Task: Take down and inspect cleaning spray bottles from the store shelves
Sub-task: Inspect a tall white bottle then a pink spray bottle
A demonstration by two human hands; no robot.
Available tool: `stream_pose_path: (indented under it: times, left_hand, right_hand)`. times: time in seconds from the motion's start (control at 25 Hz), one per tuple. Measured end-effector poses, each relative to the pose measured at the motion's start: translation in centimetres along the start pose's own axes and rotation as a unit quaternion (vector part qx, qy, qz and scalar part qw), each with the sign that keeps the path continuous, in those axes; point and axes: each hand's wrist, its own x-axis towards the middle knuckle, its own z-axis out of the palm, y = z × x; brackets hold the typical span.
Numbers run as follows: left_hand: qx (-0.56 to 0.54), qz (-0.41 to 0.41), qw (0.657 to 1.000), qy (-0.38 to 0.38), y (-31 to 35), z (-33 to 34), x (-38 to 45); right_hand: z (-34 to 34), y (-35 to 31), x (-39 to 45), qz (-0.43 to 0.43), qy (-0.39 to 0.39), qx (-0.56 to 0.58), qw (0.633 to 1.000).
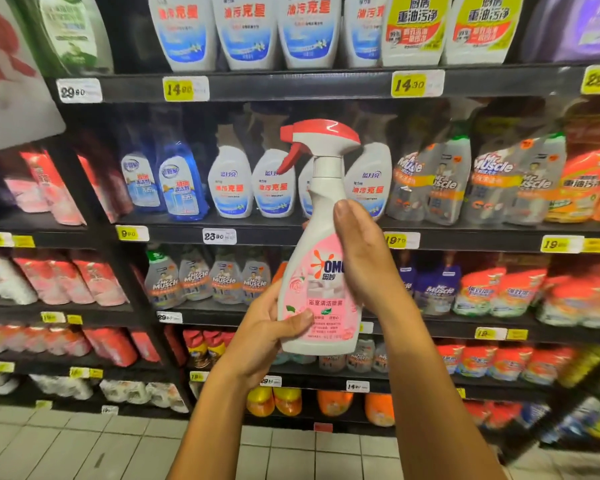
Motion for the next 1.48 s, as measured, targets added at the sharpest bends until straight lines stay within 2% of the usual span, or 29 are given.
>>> stream_pose_path:
  times: [0.12, 0.32, 0.44, 0.6, 0.76, 0.96, 1.28, 1.4, 1.48]
  left_hand:
    - [0.003, -0.005, 1.000, -0.005, 0.3, -0.9, -1.1]
    - [-0.020, -0.024, 0.998, -0.049, 0.9, -2.3, -3.0]
    - [-0.080, -0.039, 0.990, -0.106, 0.9, -2.9, -3.4]
    - [-0.153, -0.048, 0.974, -0.163, 0.8, -3.0, -3.5]
    - [-0.145, -0.037, 0.981, -0.124, 0.8, -2.6, -3.4]
    - [-0.008, 0.038, 0.999, -0.028, 1.4, -1.4, -3.1]
    - [0.148, 0.117, 0.982, 0.026, 1.0, 0.3, -3.1]
    - [0.098, 0.147, 0.984, 0.031, 1.4, -0.5, -2.7]
    - [0.003, 0.127, 0.992, -0.019, 1.7, -1.3, -2.5]
  right_hand:
    - [1.1, -0.2, -0.8, -0.015, -0.012, -0.007, 1.000]
    - [1.6, -1.4, -1.9, 0.000, -0.033, 0.067, 0.997]
    - [1.9, -2.0, -1.9, 0.043, -0.041, 0.133, 0.989]
    - [2.2, -2.9, -1.6, 0.109, -0.093, 0.240, 0.960]
    - [1.9, -3.2, -1.4, 0.084, -0.082, 0.240, 0.964]
    - [1.6, -4.2, -0.9, 0.051, -0.038, 0.204, 0.977]
    - [2.7, -6.0, 0.4, 0.051, 0.015, 0.065, 0.996]
    - [3.0, -6.5, 0.9, 0.045, 0.013, 0.020, 0.999]
    - [3.0, -6.8, 1.2, 0.044, -0.003, 0.027, 0.999]
